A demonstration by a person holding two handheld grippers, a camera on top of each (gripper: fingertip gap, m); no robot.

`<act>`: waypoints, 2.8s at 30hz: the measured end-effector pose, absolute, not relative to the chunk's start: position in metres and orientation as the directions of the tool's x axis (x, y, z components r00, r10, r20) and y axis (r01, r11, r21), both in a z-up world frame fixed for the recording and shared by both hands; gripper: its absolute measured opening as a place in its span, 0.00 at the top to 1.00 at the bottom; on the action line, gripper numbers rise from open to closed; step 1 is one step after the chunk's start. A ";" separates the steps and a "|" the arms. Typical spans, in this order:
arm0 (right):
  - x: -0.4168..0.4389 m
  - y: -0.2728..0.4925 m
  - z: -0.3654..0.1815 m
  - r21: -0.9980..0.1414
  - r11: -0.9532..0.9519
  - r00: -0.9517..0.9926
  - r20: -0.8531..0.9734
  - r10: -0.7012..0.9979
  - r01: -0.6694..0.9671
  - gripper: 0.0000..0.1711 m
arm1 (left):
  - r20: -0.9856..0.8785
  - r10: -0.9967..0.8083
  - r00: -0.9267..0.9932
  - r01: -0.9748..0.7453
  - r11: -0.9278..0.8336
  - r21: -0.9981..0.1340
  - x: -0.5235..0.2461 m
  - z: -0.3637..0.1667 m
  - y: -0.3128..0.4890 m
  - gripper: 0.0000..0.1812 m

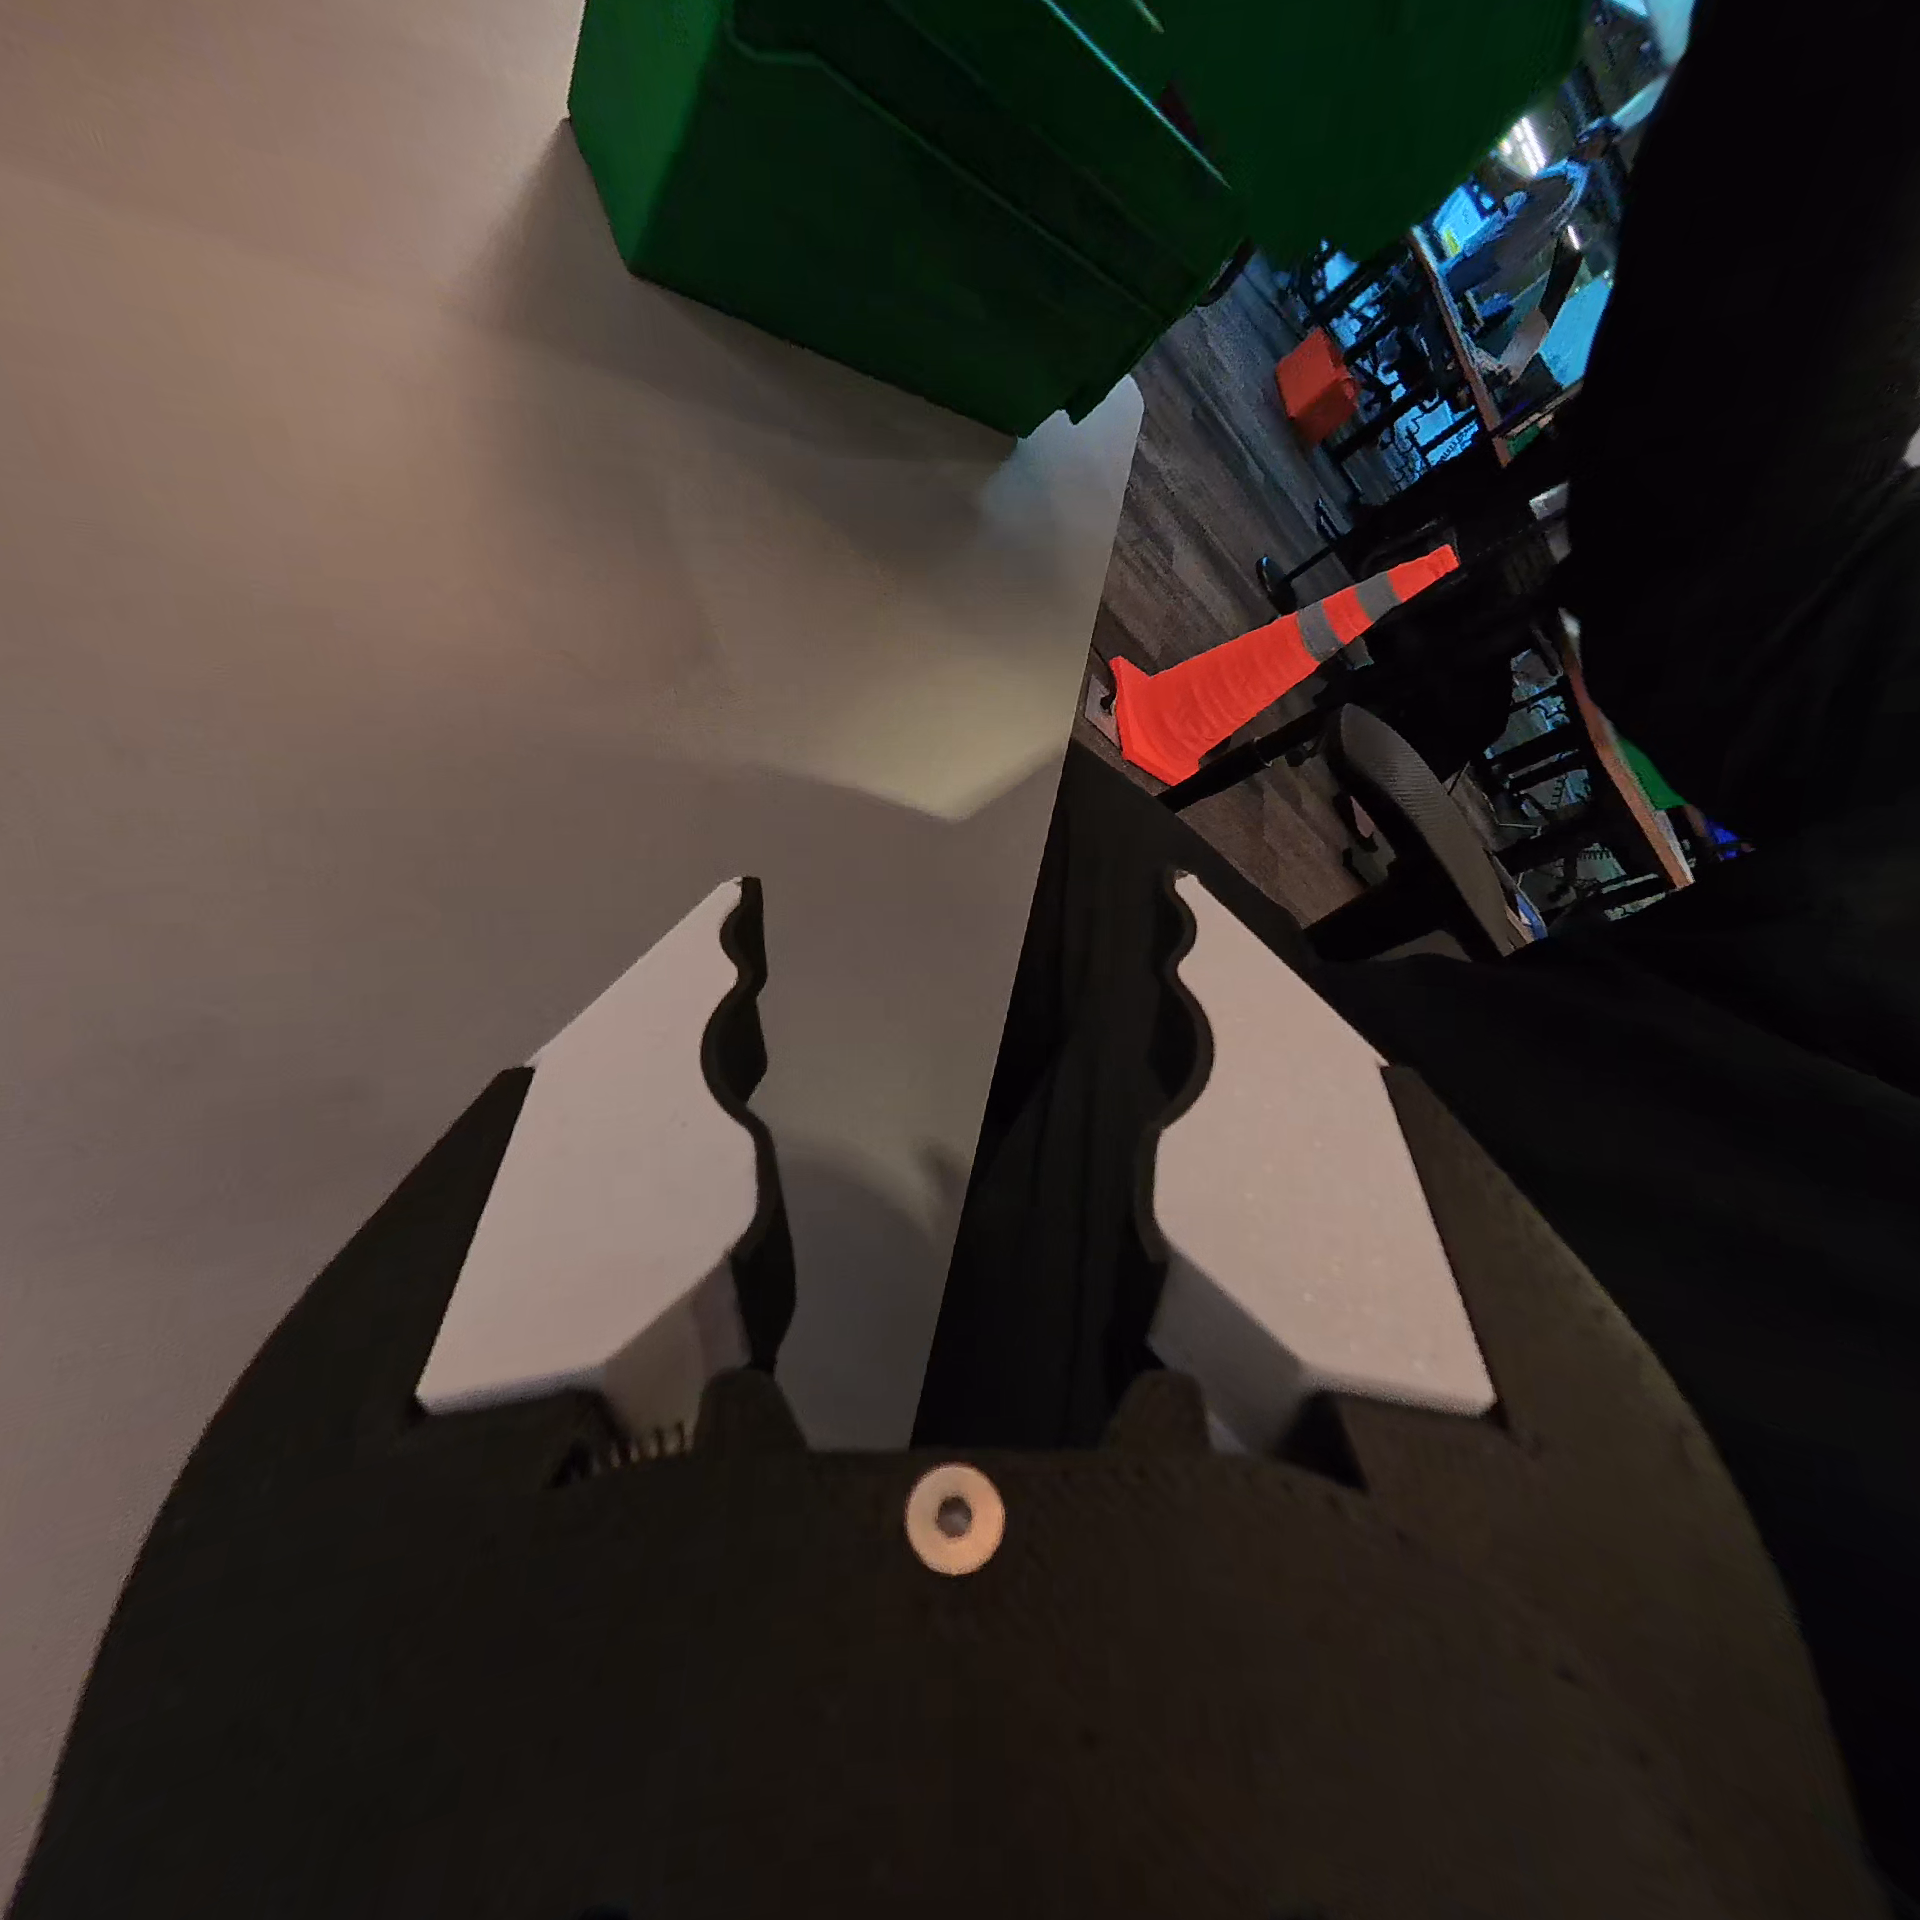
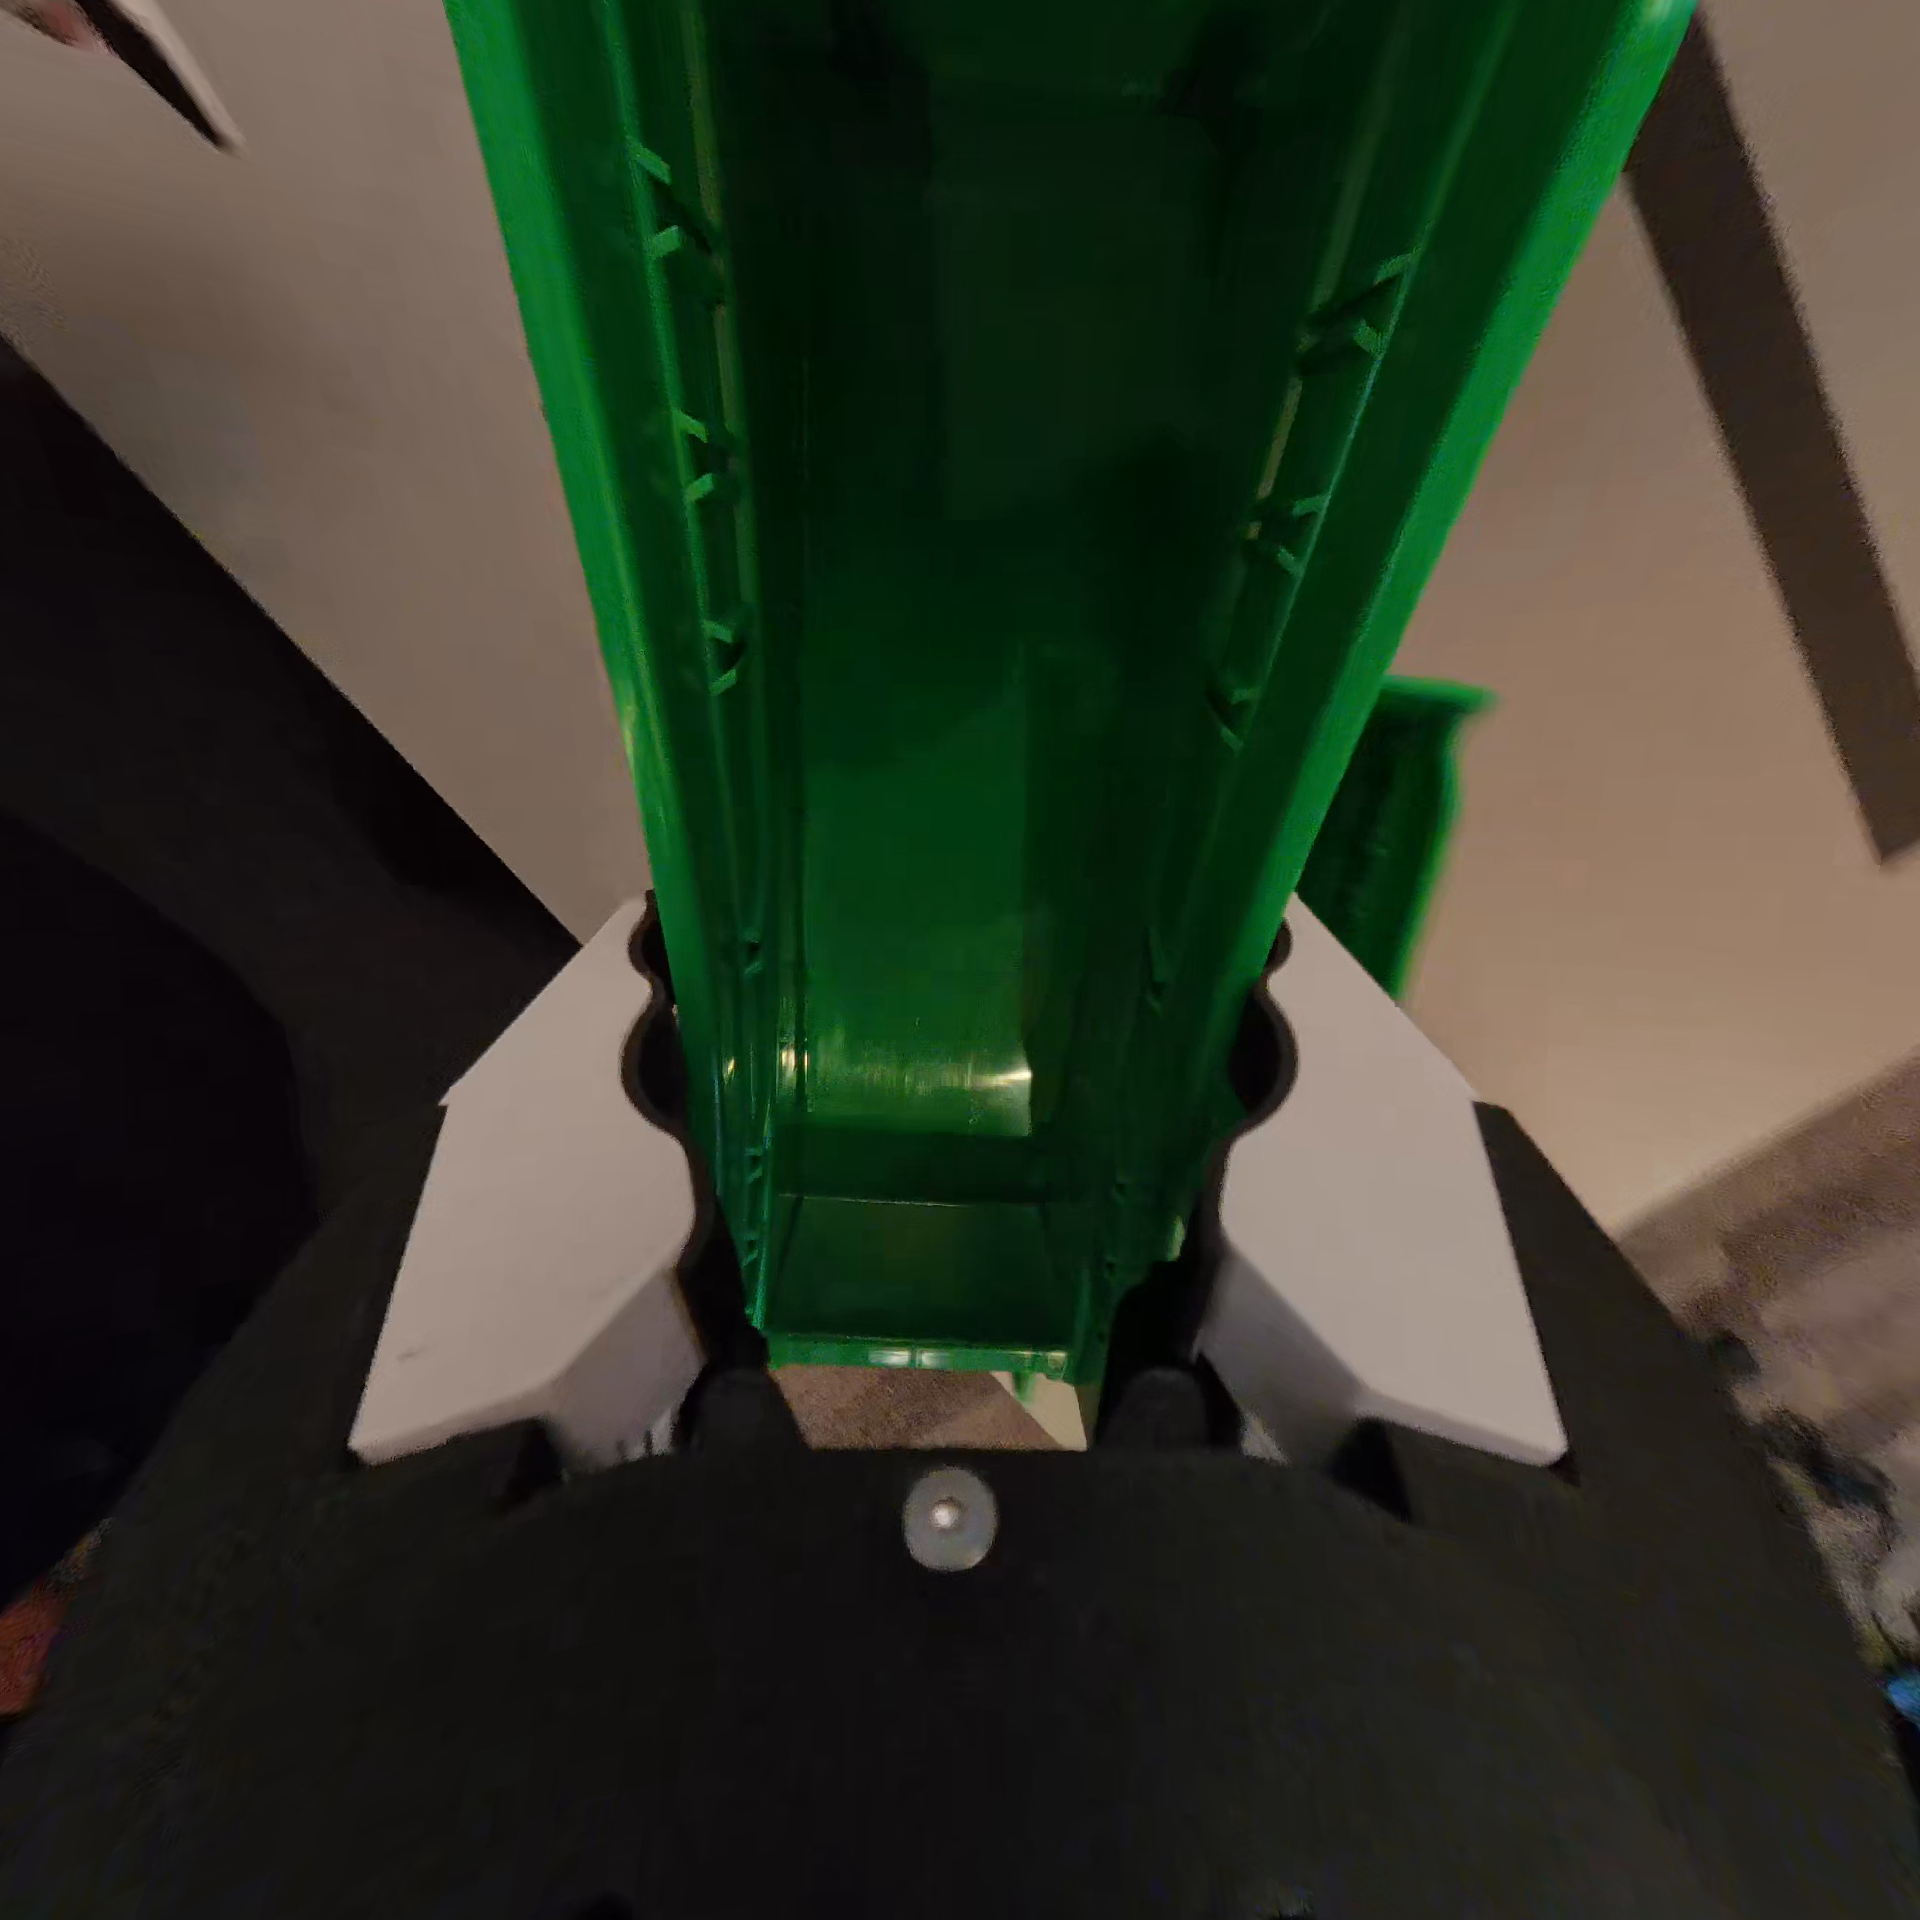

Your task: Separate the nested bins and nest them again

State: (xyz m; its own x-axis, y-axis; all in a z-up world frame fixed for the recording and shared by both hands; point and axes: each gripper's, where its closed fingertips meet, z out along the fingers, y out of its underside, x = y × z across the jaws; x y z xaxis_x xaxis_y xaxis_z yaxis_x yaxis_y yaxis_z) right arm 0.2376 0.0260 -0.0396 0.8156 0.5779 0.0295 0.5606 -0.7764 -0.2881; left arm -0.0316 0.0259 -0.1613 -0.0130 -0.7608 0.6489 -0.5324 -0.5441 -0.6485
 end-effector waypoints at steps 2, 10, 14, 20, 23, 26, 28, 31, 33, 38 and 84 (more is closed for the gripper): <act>0.277 0.019 -0.025 -0.248 -0.782 0.818 0.100 0.566 0.571 0.37 | 0.653 -0.757 -0.021 -0.534 -0.544 -0.648 -0.029 -0.161 0.024 0.60; 0.375 -0.004 -0.054 -0.119 -0.847 0.855 0.108 0.508 0.518 0.36 | 0.662 -0.749 -0.035 -0.548 -0.539 -0.640 -0.022 -0.164 0.017 0.60; 0.381 -0.007 -0.088 -0.089 -0.840 0.845 0.068 0.531 0.535 0.35 | 0.667 -0.745 -0.031 -0.554 -0.542 -0.632 -0.021 -0.168 0.016 0.60; 0.376 0.007 -0.118 -0.091 -0.827 0.832 0.044 0.553 0.554 0.34 | 0.673 -0.739 -0.021 -0.562 -0.548 -0.619 -0.021 -0.174 0.016 0.60; 0.376 0.010 -0.133 -0.071 -0.831 0.834 0.022 0.552 0.552 0.33 | 0.674 -0.738 -0.021 -0.563 -0.548 -0.618 -0.021 -0.175 0.016 0.60; 0.375 0.009 -0.152 -0.056 -0.835 0.836 0.000 0.548 0.547 0.31 | 0.676 -0.736 -0.021 -0.565 -0.549 -0.615 -0.022 -0.176 0.016 0.60; 0.375 0.009 -0.157 -0.062 -0.836 0.837 -0.005 0.547 0.545 0.29 | 0.679 -0.734 -0.018 -0.566 -0.552 -0.612 -0.022 -0.178 0.016 0.60; 0.374 0.009 -0.161 -0.066 -0.836 0.838 -0.001 0.545 0.544 0.25 | 0.681 -0.732 -0.020 -0.571 -0.551 -0.609 -0.022 -0.179 0.015 0.60; 0.375 0.010 -0.163 -0.073 -0.843 0.845 -0.003 0.535 0.533 0.16 | 0.680 -0.733 -0.025 -0.574 -0.546 -0.610 -0.020 -0.179 0.014 0.60; 0.363 0.015 -0.147 -0.178 -0.857 0.861 -0.083 0.503 0.484 0.09 | 0.676 -0.736 -0.026 -0.577 -0.541 -0.612 -0.020 -0.178 0.012 0.60; 0.150 -0.007 -0.176 -0.327 -0.938 0.630 -0.707 0.321 0.111 0.09 | 0.637 -0.768 -0.069 -0.271 -0.600 -0.753 0.073 -0.135 0.009 0.43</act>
State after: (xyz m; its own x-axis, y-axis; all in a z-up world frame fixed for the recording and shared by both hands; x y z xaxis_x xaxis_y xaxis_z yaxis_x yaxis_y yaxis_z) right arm 0.1501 -0.0073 -0.1758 0.6302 0.3214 -0.7068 0.1112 -0.9383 -0.3275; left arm 0.0730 0.0091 -0.1349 -0.0694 -0.7679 0.6368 -0.2710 -0.5998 -0.7528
